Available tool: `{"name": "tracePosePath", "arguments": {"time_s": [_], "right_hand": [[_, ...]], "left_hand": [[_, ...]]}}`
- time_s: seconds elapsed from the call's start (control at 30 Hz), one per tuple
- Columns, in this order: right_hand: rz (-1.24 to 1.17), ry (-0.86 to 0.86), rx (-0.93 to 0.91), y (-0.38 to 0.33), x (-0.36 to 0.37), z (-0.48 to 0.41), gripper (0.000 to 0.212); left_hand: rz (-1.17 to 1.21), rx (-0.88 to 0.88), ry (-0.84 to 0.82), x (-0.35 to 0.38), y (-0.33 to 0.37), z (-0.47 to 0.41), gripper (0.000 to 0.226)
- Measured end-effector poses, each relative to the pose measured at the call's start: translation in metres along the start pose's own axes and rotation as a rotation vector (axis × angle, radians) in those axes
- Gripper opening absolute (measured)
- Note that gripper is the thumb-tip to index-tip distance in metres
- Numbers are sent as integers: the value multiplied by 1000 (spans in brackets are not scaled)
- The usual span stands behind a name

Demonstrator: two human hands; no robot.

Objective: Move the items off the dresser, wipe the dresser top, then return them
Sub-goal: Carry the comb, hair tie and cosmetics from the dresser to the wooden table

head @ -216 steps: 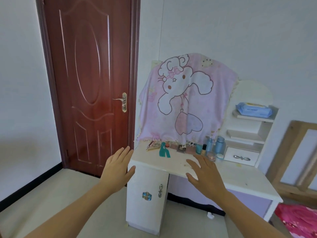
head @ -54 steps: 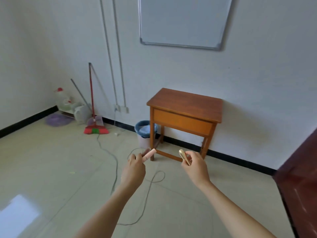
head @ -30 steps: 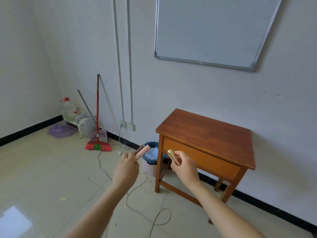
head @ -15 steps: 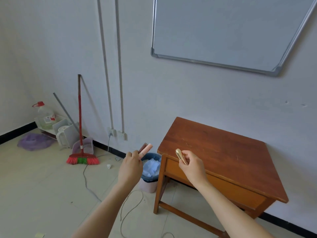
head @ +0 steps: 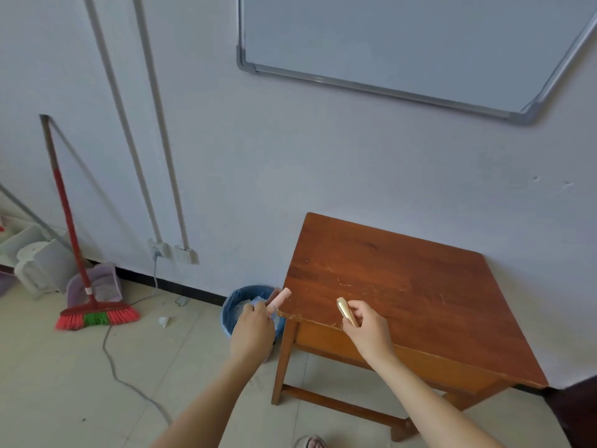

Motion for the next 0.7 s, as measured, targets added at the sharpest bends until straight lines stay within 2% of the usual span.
{"name": "tracePosePath", "arguments": {"time_s": [0.3,0.47,0.7], "right_hand": [[-80,44,11,39,-24,-114,35],[-125,-13,5,61,-32,-174,37],[-126,-99,43,91,-29,-221,37]], "left_hand": [[-126,26,15,27,85,-99,22],[-141,-30,-6,48,131,-150,24],[-196,-83,-32,77,151,-187,25]]}}
Point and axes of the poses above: each hand's wrist, its own z-axis away from the middle knuckle, its own x-axis out of the palm, y = z × x, the point moved 1 cm from there along -z, towards the middle knuckle, and after that the axes turned 8 degrees about -x, right-handed, at the moved point
